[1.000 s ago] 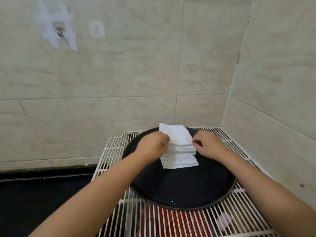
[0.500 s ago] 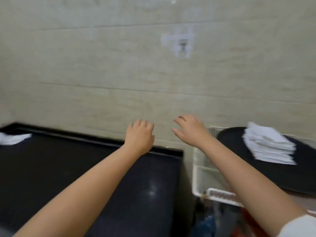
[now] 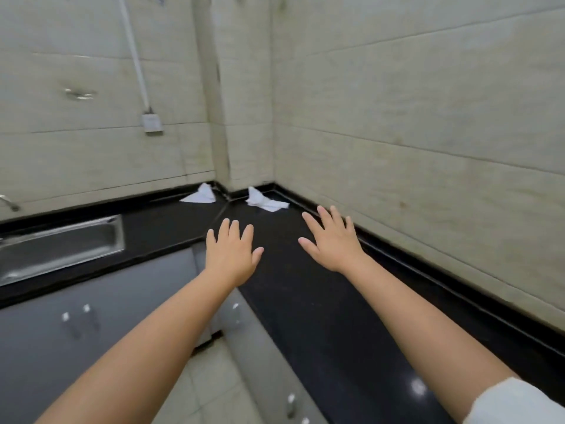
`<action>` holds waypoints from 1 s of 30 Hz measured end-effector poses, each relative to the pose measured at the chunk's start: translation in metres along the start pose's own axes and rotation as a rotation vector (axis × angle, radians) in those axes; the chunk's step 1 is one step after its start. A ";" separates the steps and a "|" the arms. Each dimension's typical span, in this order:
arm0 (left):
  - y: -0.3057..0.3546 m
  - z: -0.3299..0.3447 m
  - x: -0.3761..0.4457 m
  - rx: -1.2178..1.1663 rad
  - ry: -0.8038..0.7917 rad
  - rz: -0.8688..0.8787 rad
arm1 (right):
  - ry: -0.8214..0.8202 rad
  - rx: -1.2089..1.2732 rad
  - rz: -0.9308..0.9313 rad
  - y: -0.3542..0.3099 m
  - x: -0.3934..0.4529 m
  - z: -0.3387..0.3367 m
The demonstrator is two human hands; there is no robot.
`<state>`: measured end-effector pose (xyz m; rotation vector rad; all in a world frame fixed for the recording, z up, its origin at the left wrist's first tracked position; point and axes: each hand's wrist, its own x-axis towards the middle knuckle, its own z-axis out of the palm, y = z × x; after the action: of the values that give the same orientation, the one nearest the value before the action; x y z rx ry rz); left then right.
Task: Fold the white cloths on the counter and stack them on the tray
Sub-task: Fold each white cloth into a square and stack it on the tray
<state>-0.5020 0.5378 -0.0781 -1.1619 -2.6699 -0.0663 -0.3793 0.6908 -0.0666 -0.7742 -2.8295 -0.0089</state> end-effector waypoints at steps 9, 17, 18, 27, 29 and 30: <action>-0.123 0.058 0.159 0.062 -0.056 -0.090 | -0.057 0.049 -0.079 -0.077 0.209 0.080; -0.201 0.095 0.299 0.053 -0.067 -0.032 | -0.104 0.045 -0.059 -0.102 0.354 0.116; -0.209 0.105 0.315 0.050 -0.079 -0.023 | -0.113 0.040 -0.043 -0.100 0.369 0.124; -0.270 0.191 0.502 -0.005 -0.134 0.180 | -0.133 -0.016 0.186 -0.098 0.526 0.200; -0.281 0.208 0.546 -0.018 -0.154 0.249 | -0.135 -0.013 0.258 -0.098 0.563 0.213; -0.286 0.215 0.566 -0.022 -0.163 0.281 | -0.145 -0.012 0.292 -0.098 0.579 0.219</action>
<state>-1.1241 0.7756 -0.1457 -1.6010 -2.6151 0.0484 -0.9586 0.9107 -0.1603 -1.2289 -2.8198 0.0783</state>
